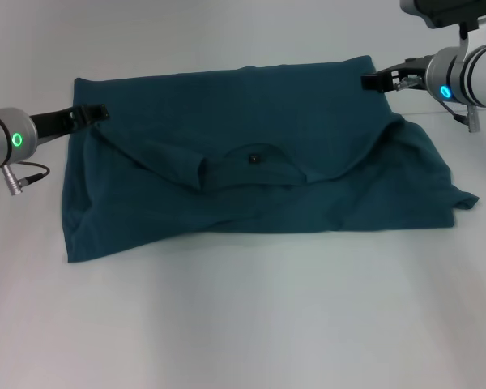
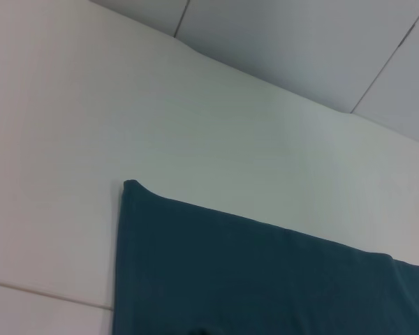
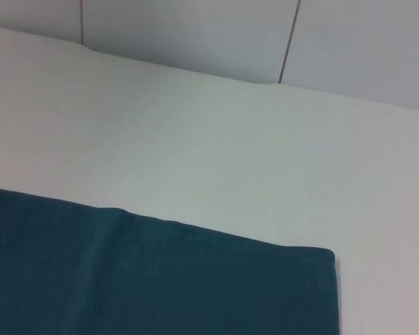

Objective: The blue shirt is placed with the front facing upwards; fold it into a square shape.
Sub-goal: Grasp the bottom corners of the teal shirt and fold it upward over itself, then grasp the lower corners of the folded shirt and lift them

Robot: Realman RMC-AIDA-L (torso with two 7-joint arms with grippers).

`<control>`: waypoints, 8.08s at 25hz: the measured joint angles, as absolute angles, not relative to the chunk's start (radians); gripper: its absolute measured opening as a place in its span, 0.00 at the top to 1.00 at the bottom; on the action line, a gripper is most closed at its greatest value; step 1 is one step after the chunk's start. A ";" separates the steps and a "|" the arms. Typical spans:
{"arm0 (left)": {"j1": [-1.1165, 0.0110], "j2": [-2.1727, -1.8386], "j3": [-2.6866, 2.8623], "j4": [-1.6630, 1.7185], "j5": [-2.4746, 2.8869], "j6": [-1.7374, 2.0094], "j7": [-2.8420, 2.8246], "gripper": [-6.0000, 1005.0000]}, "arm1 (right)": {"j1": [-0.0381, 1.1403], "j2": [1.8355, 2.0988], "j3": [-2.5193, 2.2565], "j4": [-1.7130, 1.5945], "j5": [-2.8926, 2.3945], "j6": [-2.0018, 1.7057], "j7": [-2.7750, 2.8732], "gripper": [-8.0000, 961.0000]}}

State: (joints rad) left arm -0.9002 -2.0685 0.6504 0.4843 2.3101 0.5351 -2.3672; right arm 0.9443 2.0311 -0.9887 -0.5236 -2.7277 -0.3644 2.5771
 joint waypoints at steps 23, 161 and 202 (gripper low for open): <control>-0.619 -2.010 0.632 0.697 2.055 1.188 -2.473 0.32 | 0.561 1.960 -0.753 -0.891 -1.927 -1.520 2.318 0.04; -0.655 -2.032 0.632 0.481 2.203 0.971 -2.673 0.34 | 0.382 1.957 -0.574 -0.672 -1.870 -1.606 2.028 0.10; -0.643 -2.028 0.562 0.472 2.051 1.087 -2.397 0.97 | 0.520 1.810 -0.572 -0.829 -2.321 -1.424 2.463 0.11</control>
State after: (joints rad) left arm -0.6432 -2.0282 0.5621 0.4725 2.0514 1.0873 -2.3968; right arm 0.5200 1.8103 -0.5721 -0.8286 -2.3208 -1.4242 2.4627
